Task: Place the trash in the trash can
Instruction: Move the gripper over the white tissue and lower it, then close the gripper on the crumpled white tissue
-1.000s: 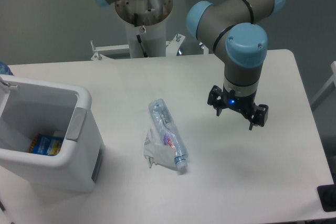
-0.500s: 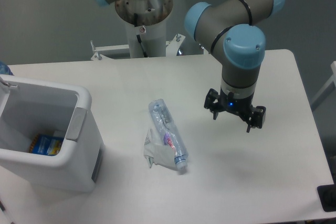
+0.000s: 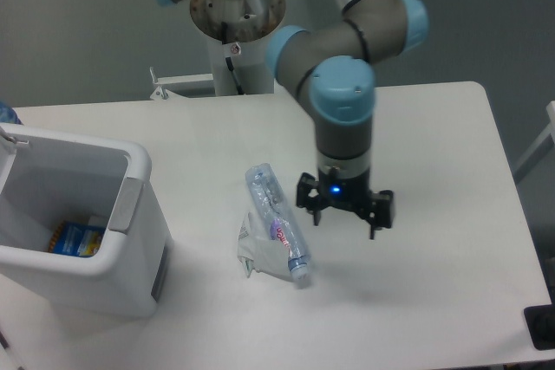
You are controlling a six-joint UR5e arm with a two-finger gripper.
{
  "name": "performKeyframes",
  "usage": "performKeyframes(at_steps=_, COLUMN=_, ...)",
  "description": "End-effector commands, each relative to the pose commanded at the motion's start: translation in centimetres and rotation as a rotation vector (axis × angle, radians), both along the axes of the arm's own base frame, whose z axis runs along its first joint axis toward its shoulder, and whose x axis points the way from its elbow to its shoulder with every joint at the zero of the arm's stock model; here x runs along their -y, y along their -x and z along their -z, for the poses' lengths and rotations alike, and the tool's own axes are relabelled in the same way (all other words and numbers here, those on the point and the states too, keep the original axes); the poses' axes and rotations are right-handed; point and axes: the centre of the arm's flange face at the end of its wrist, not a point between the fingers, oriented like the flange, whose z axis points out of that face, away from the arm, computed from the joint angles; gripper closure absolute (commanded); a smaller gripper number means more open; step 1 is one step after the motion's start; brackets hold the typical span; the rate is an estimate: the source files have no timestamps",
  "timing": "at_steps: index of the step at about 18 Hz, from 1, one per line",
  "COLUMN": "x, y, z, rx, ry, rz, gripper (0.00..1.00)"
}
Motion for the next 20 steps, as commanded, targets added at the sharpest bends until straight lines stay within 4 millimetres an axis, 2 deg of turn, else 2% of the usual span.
performKeyframes(at_steps=8, x=-2.6, y=-3.0, z=2.5, rx=0.053, ry=0.009, rz=-0.044, gripper=0.00)
performKeyframes(at_steps=12, x=-2.1, y=-3.7, z=3.6, rx=0.063, ry=0.027, rz=-0.045, gripper=0.00)
performKeyframes(at_steps=15, x=-2.7, y=-4.7, z=5.5, rx=0.089, ry=0.052, rz=-0.036, gripper=0.00)
performKeyframes(at_steps=20, x=-2.6, y=-5.0, z=7.0, rx=0.115, ry=0.068, rz=-0.035, gripper=0.00)
